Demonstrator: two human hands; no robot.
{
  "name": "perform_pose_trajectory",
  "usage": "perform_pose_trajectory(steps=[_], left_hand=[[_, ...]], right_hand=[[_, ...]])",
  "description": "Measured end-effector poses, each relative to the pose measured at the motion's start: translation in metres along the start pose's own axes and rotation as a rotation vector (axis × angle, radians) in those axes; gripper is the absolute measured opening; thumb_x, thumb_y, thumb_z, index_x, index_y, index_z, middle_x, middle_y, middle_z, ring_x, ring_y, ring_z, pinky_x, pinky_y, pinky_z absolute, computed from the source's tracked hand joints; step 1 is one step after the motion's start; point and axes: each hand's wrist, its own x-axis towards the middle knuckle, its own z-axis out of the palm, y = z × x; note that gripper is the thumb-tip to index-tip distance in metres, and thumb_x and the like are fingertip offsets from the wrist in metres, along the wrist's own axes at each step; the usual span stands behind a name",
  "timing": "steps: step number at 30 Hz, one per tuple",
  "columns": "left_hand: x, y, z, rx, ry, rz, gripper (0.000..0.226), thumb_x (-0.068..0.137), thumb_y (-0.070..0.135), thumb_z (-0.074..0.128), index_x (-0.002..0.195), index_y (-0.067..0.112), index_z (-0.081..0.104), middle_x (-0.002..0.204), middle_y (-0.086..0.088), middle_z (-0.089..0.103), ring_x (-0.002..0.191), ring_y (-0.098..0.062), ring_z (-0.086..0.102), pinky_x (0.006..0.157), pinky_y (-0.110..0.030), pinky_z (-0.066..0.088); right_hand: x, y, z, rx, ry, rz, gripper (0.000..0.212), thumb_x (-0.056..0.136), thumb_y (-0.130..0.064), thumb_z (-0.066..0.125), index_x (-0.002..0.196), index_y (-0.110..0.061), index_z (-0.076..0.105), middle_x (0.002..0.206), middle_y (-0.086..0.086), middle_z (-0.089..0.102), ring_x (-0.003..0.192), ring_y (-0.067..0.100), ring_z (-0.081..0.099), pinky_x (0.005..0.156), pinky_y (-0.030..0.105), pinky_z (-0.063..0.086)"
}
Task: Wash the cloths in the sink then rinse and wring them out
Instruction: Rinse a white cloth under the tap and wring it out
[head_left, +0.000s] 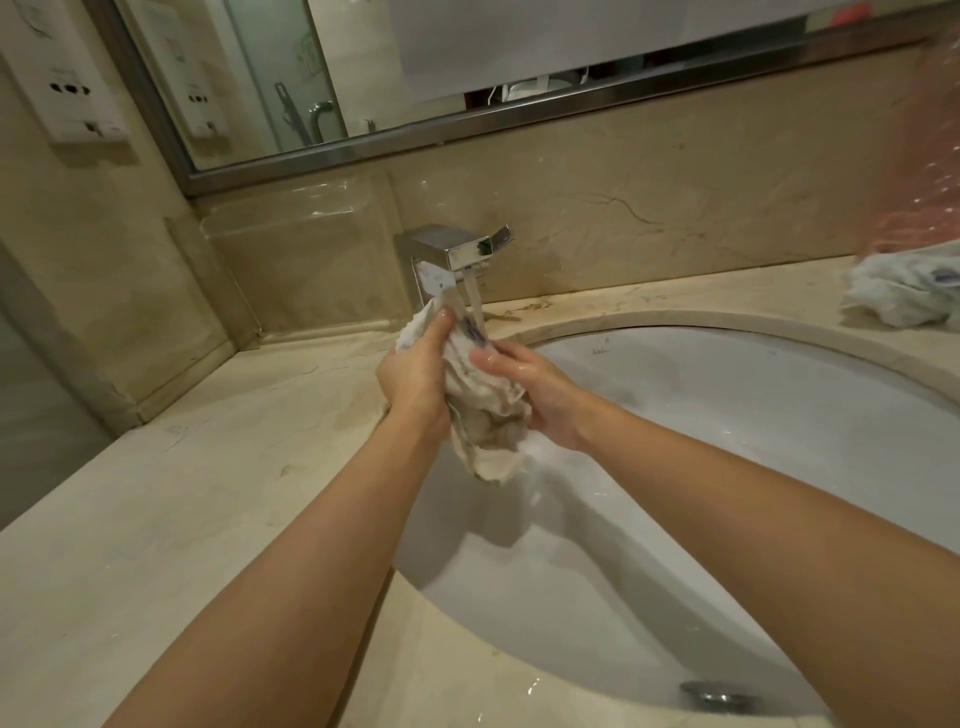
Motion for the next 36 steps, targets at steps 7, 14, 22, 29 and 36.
perform_pose_trajectory(steps=[7,14,22,29,36], left_hand=[[0.000,0.001,-0.001,0.004,-0.098,-0.070,0.026,0.082,0.032,0.074,0.100,0.013,0.068,0.096,-0.008,0.073,0.089,-0.023,0.071,0.082,-0.034,0.056],[-0.001,-0.002,-0.003,0.257,-0.199,-0.245,0.009,0.081,0.010,0.054,0.087,0.011,0.060,0.094,-0.011,0.066,0.083,-0.024,0.062,0.078,-0.033,0.052],[-0.002,-0.003,-0.003,0.530,-0.386,-0.352,0.019,0.078,0.012,0.075,0.092,0.009,0.063,0.087,-0.006,0.063,0.067,-0.015,0.057,0.055,-0.026,0.047],[-0.004,-0.001,-0.002,0.515,-0.688,-0.473,0.059,0.061,0.047,0.079,0.101,0.006,0.067,0.084,-0.007,0.069,0.069,-0.019,0.060,0.073,-0.031,0.048],[-0.007,-0.004,0.002,0.359,-0.462,-0.442,0.045,0.095,0.049,0.051,0.099,0.007,0.068,0.079,-0.008,0.073,0.063,-0.020,0.069,0.059,-0.027,0.056]], right_hand=[[0.003,0.010,0.012,0.033,0.301,-0.089,0.033,0.098,-0.042,0.051,0.111,-0.017,0.067,0.103,0.006,0.072,0.097,0.025,0.068,0.089,0.039,0.055],[0.004,0.009,-0.005,0.080,0.593,-0.125,0.034,0.101,-0.043,0.042,0.107,-0.016,0.061,0.107,0.007,0.068,0.100,0.026,0.064,0.093,0.044,0.052],[0.007,0.001,-0.025,0.400,0.765,-0.140,0.040,0.103,-0.040,0.039,0.120,-0.010,0.058,0.109,0.007,0.066,0.102,0.025,0.063,0.095,0.041,0.051],[0.014,0.002,-0.029,0.684,0.657,-0.065,0.049,0.098,-0.050,0.044,0.123,-0.010,0.060,0.114,0.014,0.068,0.102,0.030,0.066,0.094,0.046,0.052],[0.010,-0.001,-0.018,0.528,0.404,0.005,0.066,0.059,-0.035,0.078,0.116,-0.005,0.064,0.102,0.017,0.073,0.093,0.036,0.071,0.086,0.052,0.055]])
